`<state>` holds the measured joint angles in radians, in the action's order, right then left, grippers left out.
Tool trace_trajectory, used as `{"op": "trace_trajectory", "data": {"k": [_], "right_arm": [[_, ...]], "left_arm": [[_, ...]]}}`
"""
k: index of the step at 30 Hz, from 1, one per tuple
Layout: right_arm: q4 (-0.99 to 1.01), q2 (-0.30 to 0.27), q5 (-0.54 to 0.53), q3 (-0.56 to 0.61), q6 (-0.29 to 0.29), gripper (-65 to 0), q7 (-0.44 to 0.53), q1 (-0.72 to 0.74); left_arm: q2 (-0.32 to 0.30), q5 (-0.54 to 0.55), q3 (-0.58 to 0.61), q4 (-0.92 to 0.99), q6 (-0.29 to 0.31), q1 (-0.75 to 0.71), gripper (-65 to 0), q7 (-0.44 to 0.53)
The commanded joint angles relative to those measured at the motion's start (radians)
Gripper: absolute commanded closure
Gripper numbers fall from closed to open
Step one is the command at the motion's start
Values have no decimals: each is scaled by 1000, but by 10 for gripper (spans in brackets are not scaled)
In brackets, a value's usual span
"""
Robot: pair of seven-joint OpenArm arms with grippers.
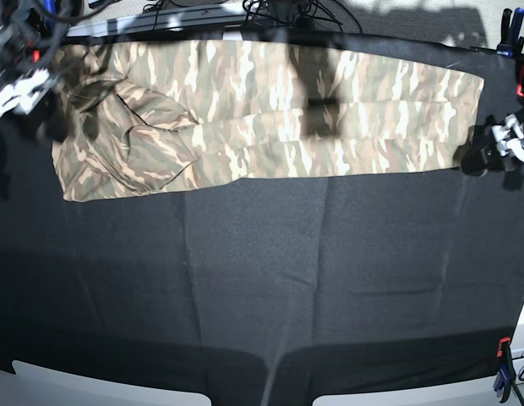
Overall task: Layout the t-shirt on the table in an organized manner, then fold the t-shirt properly
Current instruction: 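Release the shirt and move both grippers outward, then grasp the strip's end with the left gripper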
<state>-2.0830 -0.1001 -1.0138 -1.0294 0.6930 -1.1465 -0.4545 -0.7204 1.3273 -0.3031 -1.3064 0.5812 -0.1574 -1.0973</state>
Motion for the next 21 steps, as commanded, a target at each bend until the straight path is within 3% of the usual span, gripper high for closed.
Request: {"op": "trace_trajectory", "data": {"k": [1, 9, 17, 21], "right_arm": [[-23, -1, -23, -4, 5, -303, 23, -16], [-90, 75, -117, -4, 5, -303, 13, -115], [-207, 69, -131, 71, 5, -303, 12, -211], [-223, 69, -131, 133, 5, -303, 12, -216]], "left_arm": [[-21, 8, -12, -1, 11, 8, -450, 13], [-9, -97, -12, 22, 63, -6, -450, 24], [-9, -161, -11, 22, 63, -49, -450, 29], [-8, -126, -11, 22, 64, -108, -450, 66]]}}
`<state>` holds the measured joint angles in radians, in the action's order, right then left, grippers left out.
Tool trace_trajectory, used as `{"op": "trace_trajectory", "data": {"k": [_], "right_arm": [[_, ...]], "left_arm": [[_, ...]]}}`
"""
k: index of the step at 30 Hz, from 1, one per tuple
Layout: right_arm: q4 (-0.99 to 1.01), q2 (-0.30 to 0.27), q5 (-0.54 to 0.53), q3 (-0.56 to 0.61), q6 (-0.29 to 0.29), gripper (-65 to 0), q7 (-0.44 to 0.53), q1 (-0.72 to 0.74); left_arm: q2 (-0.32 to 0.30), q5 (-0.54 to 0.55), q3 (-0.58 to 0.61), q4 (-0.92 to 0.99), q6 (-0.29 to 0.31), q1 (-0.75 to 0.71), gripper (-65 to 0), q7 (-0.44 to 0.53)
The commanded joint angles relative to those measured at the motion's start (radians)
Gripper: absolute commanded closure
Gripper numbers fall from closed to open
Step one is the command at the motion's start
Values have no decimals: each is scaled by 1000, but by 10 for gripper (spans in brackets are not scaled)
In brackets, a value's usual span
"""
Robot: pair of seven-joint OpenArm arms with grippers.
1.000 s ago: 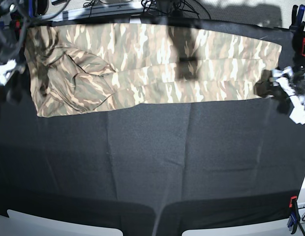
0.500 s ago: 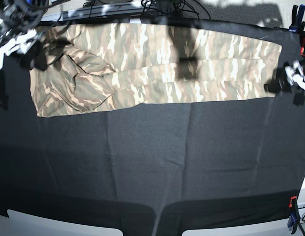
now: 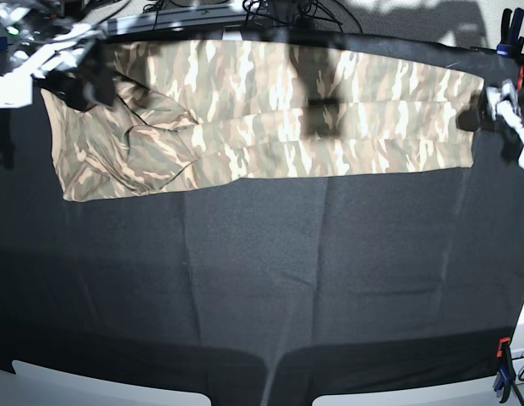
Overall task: Layout the t-shirt on the table in an organized manner, then fold the t-shirt properly
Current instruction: 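Grasp the strip's end with the left gripper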
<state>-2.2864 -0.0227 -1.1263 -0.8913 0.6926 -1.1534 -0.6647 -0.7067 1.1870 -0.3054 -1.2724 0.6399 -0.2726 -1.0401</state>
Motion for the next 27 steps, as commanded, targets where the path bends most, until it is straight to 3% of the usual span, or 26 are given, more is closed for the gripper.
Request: {"op": "trace_trajectory", "data": {"k": [1, 9, 14, 17, 21, 27], "right_arm": [[-21, -8, -18, 10, 6, -303, 19, -6], [-21, -8, 0, 80, 6, -303, 18, -6], [-21, -8, 1, 80, 6, -303, 18, -6], [-21, -8, 0, 80, 6, -303, 18, -6], [-21, -8, 0, 80, 6, -303, 18, -6], [-21, -8, 1, 80, 6, -303, 18, -6]], "left_arm": [[-22, 30, -9, -12, 5, 0, -450, 10], [-8, 246, -8, -12, 7, -10, -450, -6], [46, 244, -8, -12, 37, -10, -450, -7], [71, 186, -8, -12, 58, -10, -450, -4], [72, 95, -8, -12, 58, -10, -450, 42], [45, 96, -9, -21, 58, -5, -450, 48]]}}
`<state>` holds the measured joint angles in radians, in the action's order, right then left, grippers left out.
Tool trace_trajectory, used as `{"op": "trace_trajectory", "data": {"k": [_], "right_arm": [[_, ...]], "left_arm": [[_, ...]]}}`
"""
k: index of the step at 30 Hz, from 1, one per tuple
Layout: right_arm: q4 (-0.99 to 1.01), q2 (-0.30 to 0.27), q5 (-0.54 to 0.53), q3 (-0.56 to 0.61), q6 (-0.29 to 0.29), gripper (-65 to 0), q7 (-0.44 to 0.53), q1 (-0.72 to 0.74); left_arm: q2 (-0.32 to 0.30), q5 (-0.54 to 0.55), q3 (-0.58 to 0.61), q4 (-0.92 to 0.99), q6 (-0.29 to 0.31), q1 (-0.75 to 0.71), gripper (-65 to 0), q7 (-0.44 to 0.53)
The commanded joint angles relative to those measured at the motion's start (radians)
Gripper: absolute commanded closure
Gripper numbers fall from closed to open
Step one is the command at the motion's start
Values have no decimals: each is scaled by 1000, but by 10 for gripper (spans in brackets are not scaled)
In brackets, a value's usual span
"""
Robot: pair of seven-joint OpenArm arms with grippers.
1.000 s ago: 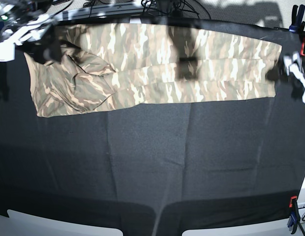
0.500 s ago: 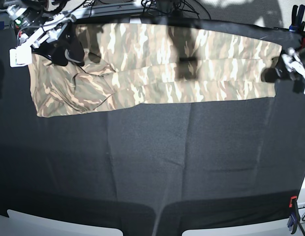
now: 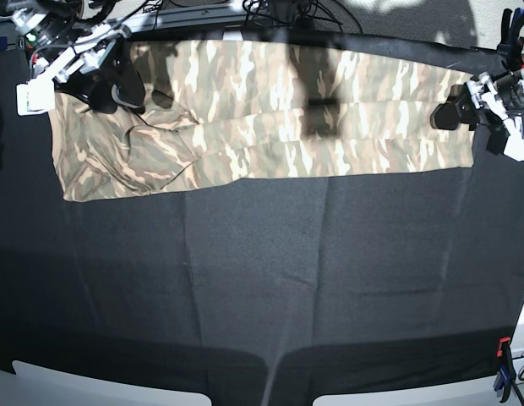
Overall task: Layout the t-shirt on the table in an organized manner, then fold the t-shirt properly
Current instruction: 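Grasp the strip's end with the left gripper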
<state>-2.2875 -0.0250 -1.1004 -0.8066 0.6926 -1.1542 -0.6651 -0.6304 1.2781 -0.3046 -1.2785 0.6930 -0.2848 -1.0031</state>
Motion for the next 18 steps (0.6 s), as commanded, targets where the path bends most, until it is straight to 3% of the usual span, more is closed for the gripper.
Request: {"op": "trace_trajectory", "data": {"k": [1, 7, 13, 15, 18], "right_arm": [[-20, -6, -26, -4, 6, -303, 19, -6], [-20, -6, -26, -4, 6, -303, 19, -5], [-20, -6, -26, -4, 6, -303, 19, -6], [-20, -6, -26, -4, 6, -303, 19, -6], [-20, -6, -26, -4, 6, -303, 19, -6]], "left_arm": [[-43, 5, -11, -20, 5, 8, -450, 10], [-81, -2, -11, -30, 5, 6, -450, 24], [-30, -161, -11, -30, 5, 5, -450, 57], [-8, -149, -11, -30, 5, 5, -450, 54], [11, -19, -11, -31, 5, 5, -450, -9]]}}
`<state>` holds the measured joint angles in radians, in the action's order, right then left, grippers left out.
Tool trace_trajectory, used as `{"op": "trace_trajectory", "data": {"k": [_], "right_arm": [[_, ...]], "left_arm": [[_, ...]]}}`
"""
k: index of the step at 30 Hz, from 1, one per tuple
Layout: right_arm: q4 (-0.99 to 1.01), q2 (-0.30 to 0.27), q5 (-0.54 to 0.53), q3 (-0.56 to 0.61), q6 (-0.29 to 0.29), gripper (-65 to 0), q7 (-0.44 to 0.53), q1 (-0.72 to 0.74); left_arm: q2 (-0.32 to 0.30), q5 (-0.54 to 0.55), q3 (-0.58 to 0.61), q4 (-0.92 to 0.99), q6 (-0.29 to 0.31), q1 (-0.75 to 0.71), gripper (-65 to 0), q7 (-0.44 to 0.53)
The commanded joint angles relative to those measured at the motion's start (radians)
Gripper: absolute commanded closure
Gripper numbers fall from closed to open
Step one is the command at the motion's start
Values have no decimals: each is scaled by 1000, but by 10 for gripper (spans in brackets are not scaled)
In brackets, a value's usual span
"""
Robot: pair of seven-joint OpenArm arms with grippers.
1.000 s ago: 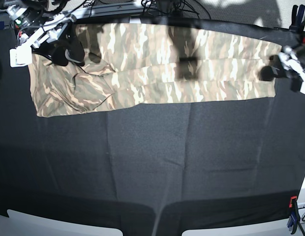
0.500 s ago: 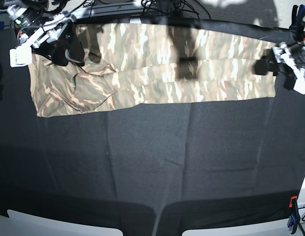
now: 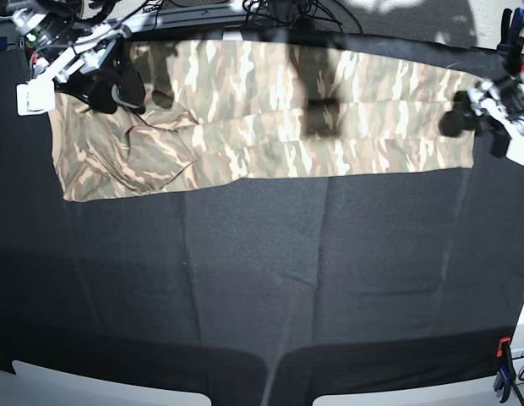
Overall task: Layout the t-shirt on the table in an organized manner, then fold the t-shirt properly
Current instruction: 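Grasp the strip's end with the left gripper, then fold the strip's end with the left gripper toward the strip's middle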
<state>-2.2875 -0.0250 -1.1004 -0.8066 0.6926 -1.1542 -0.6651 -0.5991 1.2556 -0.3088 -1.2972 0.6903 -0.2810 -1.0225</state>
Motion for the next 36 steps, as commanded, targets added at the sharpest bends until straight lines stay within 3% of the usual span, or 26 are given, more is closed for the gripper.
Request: {"op": "trace_trajectory", "data": {"k": [1, 11, 13, 18, 23, 32, 36], "right_arm": [[-20, -6, -26, -4, 6, -303, 19, -6], [-20, -6, -26, -4, 6, -303, 19, -6], [-20, -6, -26, -4, 6, -303, 18, -6], [-20, -6, -26, -4, 6, -303, 18, -6], [-20, -6, -26, -4, 6, -303, 19, -6], [-20, -6, -26, -4, 6, -303, 18, -6], [-20, -6, -26, -4, 6, -303, 18, -6]], "left_arm": [[-19, 41, -6, -13, 8, 2, -450, -13], [-19, -2, -6, -13, 8, 1, -429, 21], [-19, -2, -6, -13, 8, 1, -358, 21], [-19, -2, -7, -13, 8, 1, -107, 81], [-19, -4, -7, -13, 8, 2, -6, 150], [-19, -295, -7, -13, 3, 55, 0, 239], [-21, -392, -7, -13, -96, 117, 0, 239]]}}
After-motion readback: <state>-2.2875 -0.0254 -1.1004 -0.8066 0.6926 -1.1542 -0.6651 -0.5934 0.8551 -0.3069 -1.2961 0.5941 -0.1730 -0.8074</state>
